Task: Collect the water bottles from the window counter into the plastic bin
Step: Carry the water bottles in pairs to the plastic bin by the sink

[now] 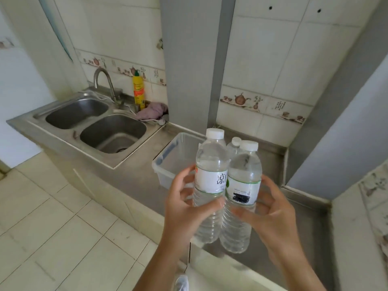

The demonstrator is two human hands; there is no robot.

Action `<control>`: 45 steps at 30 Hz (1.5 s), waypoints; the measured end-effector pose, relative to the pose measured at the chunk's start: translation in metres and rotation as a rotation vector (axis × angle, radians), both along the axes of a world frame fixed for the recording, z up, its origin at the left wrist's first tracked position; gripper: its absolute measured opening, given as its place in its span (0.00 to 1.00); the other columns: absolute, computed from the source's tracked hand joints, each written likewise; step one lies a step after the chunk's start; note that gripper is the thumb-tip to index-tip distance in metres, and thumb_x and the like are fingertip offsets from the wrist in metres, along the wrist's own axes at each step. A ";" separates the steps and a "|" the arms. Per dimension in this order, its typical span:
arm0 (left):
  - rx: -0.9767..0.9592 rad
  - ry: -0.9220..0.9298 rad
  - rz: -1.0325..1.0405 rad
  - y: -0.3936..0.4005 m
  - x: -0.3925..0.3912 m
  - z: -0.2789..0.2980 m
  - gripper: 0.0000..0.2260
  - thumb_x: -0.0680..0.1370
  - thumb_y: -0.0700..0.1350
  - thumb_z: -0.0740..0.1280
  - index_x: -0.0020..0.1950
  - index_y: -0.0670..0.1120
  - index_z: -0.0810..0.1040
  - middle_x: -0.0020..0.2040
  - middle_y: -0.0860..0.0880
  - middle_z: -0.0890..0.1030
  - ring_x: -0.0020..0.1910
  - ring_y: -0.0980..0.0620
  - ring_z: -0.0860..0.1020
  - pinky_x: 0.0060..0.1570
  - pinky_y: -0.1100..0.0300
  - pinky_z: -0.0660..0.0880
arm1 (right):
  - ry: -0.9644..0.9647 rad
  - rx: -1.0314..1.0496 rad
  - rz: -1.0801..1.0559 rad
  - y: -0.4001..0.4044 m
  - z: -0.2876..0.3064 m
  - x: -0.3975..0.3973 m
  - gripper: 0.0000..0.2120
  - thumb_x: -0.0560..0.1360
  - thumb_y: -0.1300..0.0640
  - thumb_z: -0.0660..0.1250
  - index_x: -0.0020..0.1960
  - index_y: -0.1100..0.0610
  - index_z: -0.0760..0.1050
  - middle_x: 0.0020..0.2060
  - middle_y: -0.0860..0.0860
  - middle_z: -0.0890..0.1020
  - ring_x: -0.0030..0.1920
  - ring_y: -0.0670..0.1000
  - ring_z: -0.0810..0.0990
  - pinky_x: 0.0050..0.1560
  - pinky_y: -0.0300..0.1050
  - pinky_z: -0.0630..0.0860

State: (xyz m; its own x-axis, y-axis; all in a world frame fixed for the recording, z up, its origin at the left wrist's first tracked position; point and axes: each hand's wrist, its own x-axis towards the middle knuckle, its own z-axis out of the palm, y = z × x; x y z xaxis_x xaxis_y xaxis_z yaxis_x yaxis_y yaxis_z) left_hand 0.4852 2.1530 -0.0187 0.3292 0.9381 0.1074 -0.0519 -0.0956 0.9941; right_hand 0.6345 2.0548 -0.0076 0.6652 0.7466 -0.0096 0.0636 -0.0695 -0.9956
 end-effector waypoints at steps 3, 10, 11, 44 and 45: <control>0.025 -0.006 -0.054 0.062 0.030 0.006 0.36 0.53 0.50 0.82 0.55 0.72 0.74 0.56 0.67 0.80 0.52 0.64 0.80 0.47 0.69 0.76 | -0.021 0.026 -0.069 0.047 0.002 0.019 0.41 0.56 0.66 0.83 0.62 0.43 0.73 0.49 0.49 0.85 0.49 0.48 0.84 0.51 0.50 0.81; -0.027 0.106 -0.210 0.178 0.086 -0.025 0.36 0.54 0.53 0.83 0.59 0.65 0.75 0.56 0.59 0.82 0.51 0.59 0.82 0.45 0.63 0.78 | -0.093 -0.021 -0.248 0.138 -0.023 0.055 0.40 0.57 0.67 0.82 0.64 0.48 0.72 0.53 0.46 0.83 0.52 0.43 0.82 0.52 0.41 0.80; -0.019 0.136 -0.229 0.189 0.091 -0.033 0.36 0.56 0.51 0.84 0.60 0.64 0.75 0.57 0.58 0.82 0.51 0.58 0.82 0.45 0.64 0.78 | -0.090 -0.037 -0.269 0.148 -0.030 0.059 0.40 0.57 0.66 0.82 0.65 0.49 0.72 0.54 0.46 0.82 0.53 0.43 0.81 0.54 0.43 0.79; 0.073 0.353 -0.520 0.214 0.123 -0.131 0.38 0.57 0.48 0.86 0.56 0.58 0.64 0.56 0.54 0.71 0.55 0.64 0.73 0.50 0.76 0.70 | -0.340 -0.587 -0.492 0.177 -0.100 0.043 0.39 0.58 0.48 0.82 0.64 0.53 0.70 0.49 0.43 0.77 0.53 0.53 0.80 0.47 0.46 0.77; 0.105 0.348 -0.517 0.213 0.123 -0.129 0.38 0.57 0.50 0.85 0.56 0.60 0.64 0.56 0.56 0.70 0.56 0.65 0.72 0.51 0.77 0.70 | -0.356 -0.578 -0.483 0.174 -0.098 0.042 0.38 0.60 0.48 0.81 0.65 0.53 0.70 0.52 0.43 0.78 0.55 0.52 0.80 0.49 0.47 0.77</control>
